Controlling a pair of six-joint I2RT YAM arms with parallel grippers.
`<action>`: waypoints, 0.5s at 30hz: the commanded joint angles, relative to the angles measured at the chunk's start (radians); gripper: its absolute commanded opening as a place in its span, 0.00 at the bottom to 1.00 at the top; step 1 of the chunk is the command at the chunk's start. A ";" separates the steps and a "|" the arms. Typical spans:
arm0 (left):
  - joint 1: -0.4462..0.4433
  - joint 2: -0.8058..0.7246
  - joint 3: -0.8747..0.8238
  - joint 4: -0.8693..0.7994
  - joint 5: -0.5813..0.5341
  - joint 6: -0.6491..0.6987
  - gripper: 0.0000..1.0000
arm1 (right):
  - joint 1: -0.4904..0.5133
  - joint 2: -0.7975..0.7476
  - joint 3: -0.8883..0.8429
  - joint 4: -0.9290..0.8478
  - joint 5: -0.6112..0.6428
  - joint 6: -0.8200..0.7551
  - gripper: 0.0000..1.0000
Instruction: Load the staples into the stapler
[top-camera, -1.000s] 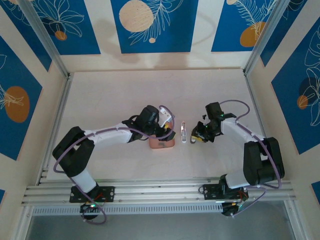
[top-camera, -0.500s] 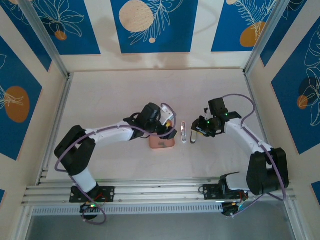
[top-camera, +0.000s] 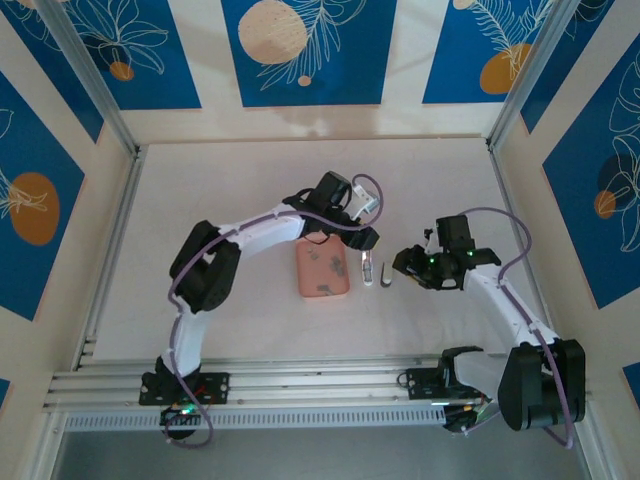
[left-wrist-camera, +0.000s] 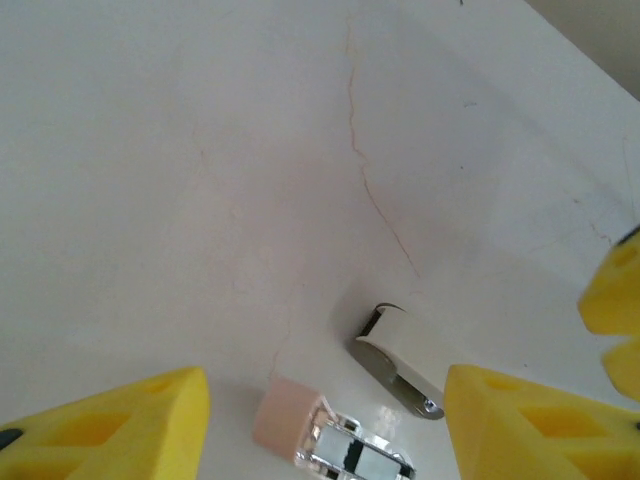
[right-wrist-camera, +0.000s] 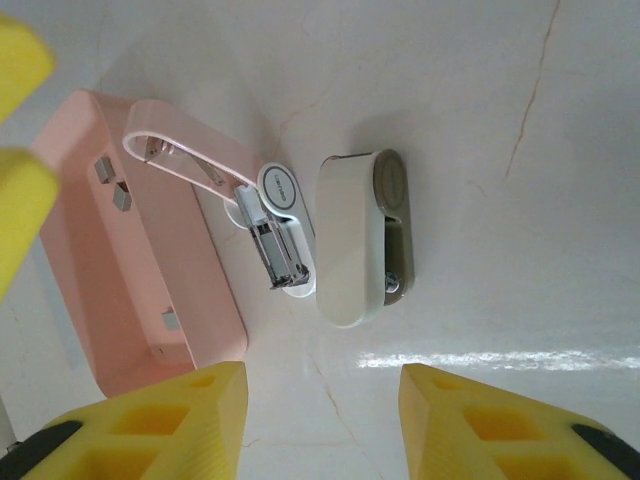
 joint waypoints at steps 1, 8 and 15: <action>0.007 0.072 0.098 -0.108 0.095 0.015 0.62 | -0.009 -0.031 -0.024 0.001 -0.021 0.002 0.45; 0.007 0.146 0.165 -0.136 0.169 -0.005 0.61 | -0.034 -0.056 -0.042 0.002 -0.030 0.001 0.46; 0.004 0.135 0.151 -0.159 0.215 0.019 0.60 | -0.048 -0.057 -0.037 0.009 -0.040 -0.002 0.46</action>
